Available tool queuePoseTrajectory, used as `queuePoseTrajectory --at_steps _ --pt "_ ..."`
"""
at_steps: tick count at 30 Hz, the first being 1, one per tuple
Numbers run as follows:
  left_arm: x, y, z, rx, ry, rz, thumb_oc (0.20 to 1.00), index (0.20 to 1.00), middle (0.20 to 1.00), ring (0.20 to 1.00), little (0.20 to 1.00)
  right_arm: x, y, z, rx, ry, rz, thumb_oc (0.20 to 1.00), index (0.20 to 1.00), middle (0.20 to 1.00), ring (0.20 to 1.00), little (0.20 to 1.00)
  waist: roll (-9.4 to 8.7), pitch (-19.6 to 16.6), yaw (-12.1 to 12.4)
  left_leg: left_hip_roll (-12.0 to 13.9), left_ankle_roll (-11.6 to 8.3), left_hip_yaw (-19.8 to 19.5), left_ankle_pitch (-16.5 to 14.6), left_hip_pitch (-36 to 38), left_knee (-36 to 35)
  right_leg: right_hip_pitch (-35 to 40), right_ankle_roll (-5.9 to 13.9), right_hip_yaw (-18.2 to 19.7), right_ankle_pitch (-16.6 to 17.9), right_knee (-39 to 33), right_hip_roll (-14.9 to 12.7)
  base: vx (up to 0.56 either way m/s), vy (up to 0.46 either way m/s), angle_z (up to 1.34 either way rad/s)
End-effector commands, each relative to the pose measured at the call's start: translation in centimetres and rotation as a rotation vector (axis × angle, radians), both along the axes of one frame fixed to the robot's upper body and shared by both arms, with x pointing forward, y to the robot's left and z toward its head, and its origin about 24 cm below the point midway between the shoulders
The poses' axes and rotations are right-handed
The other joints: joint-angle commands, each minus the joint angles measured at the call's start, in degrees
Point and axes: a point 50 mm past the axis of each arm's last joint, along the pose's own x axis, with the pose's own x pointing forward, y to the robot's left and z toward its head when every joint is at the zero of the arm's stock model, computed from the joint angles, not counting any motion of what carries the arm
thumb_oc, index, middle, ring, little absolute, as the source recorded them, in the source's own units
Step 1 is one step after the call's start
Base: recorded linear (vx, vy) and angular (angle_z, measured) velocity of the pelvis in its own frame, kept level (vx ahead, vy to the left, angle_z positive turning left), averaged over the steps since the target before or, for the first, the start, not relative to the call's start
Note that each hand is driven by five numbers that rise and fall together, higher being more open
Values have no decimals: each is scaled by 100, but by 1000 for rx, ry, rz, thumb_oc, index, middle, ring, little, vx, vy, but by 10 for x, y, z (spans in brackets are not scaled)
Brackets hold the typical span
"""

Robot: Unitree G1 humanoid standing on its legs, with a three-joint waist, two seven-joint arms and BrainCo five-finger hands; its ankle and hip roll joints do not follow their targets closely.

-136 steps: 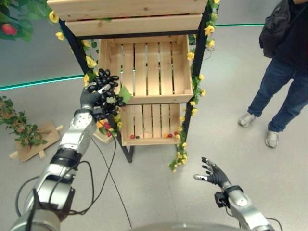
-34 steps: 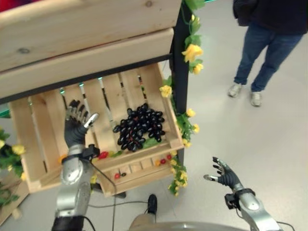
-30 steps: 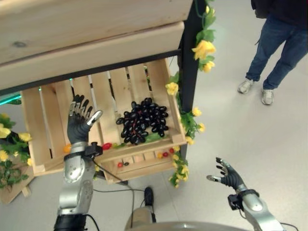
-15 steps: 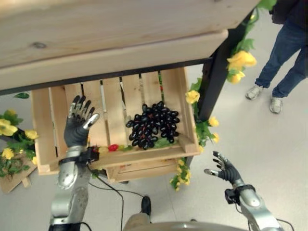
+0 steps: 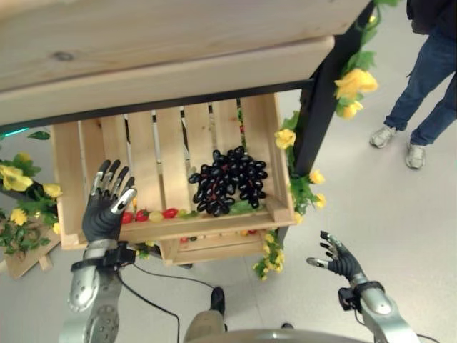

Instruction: Pick up the fruits from the basket on one side to the basket on the other side

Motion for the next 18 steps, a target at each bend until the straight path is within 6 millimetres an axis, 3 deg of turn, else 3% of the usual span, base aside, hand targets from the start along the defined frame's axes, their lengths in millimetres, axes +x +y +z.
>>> queuePoseTrajectory --at_steps 1,6,8,9,10,13,15,16,18 --pt "-6 1 7 -23 -39 -36 1000 1000 1000 1000 1000 18 -1 27 1 -156 20 1000 1000 1000 1000 1000 -145 -104 74 405 -240 -117 -164 -392 704 -454 127 -28 309 -55 -114 -65 -12 16" --pt "-3 2 14 -4 -74 -52 1000 1000 1000 1000 1000 20 -3 29 -4 -164 17 1000 1000 1000 1000 1000 -221 -89 76 108 -110 -133 -782 -293 1506 -556 129 -150 394 -55 -298 -90 -18 9" --pt "0 0 12 -4 -66 -62 1000 1000 1000 1000 1000 23 -3 31 -4 -172 15 1000 1000 1000 1000 1000 -289 -71 27 -125 -65 -56 -1034 -332 2341 -656 94 -290 473 -55 -389 -136 -31 36" --pt "1 0 12 -4 -67 -62 1000 1000 1000 1000 1000 24 -3 31 -4 -173 15 1000 1000 1000 1000 1000 -300 -87 7 -147 -52 -72 -1011 -381 2351 -687 99 -312 490 -55 -408 -130 -32 39" --pt "3 -3 7 -9 -47 -71 1000 1000 1000 1000 1000 25 -3 32 0 -178 14 1000 1000 1000 1000 1000 -332 -93 -31 -360 -3 6 -1284 -225 2889 -733 73 -413 544 -55 -420 -101 -3 11" --pt "4 -3 2 18 -23 -60 1000 1000 1000 1000 1000 28 -2 38 -4 -203 21 1000 1000 1000 1000 1000 -268 -190 -88 -623 13 -3 -1587 253 3306 -776 41 -549 609 -44 -328 -101 33 -3" --pt "5 -3 1 47 -13 -44 1000 1000 1000 1000 1000 30 -1 44 1 -230 23 1000 1000 1000 1000 1000 -197 -292 -143 -777 -53 -105 -1517 631 3422 -853 16 -657 626 -18 -257 -105 64 10" --pt "5 -3 -1 60 -4 -34 1000 1000 1000 1000 1000 31 -2 47 6 -247 16 1000 1000 1000 1000 1000 -184 -353 -204 -874 -118 -188 -1332 804 3417 -927 -8 -759 647 -5 -242 -149 66 27" --pt "7 -2 1 72 -11 -27 1000 1000 1000 1000 1000 32 -1 51 24 -273 -2 1000 1000 1000 1000 1000 -112 -451 -309 -867 -196 -247 -1124 1036 3080 -1112 -14 -890 688 30 -156 -177 78 65"
